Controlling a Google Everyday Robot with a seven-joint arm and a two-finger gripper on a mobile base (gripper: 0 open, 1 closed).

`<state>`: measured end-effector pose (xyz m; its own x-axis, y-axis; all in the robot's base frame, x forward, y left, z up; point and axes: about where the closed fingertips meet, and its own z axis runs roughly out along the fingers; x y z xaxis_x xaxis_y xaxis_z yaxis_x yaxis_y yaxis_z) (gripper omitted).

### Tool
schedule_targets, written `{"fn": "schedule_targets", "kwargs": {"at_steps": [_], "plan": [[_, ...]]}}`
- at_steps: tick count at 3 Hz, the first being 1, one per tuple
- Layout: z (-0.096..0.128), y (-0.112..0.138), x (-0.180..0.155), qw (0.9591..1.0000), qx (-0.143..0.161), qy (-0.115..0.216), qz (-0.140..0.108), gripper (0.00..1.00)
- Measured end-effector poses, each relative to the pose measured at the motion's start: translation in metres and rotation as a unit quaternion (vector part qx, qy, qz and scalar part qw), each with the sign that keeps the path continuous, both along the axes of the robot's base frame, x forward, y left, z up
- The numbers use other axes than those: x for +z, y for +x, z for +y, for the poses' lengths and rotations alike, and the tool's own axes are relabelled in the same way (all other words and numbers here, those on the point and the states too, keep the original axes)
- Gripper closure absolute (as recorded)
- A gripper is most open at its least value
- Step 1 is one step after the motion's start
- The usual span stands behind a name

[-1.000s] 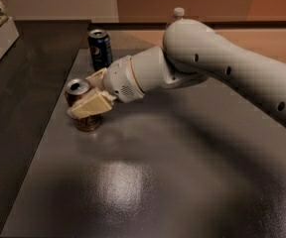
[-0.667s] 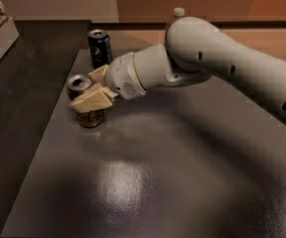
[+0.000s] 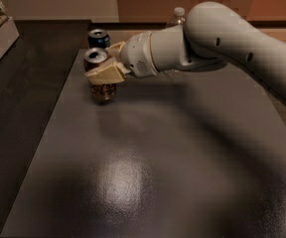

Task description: Move orange can near pepsi can

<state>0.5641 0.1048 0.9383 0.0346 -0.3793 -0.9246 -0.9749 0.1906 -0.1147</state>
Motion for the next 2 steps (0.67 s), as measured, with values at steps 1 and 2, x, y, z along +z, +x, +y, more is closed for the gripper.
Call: {"fn": "schedule_targets", "kwargs": {"at_steps": [1,2], "plan": [[-0.011,0.021,0.012,0.9996,-0.024,0.009,-0.014,1.00],[-0.023,0.064,0.008,0.9978,-0.066,0.008,-0.010,1.00]]}}
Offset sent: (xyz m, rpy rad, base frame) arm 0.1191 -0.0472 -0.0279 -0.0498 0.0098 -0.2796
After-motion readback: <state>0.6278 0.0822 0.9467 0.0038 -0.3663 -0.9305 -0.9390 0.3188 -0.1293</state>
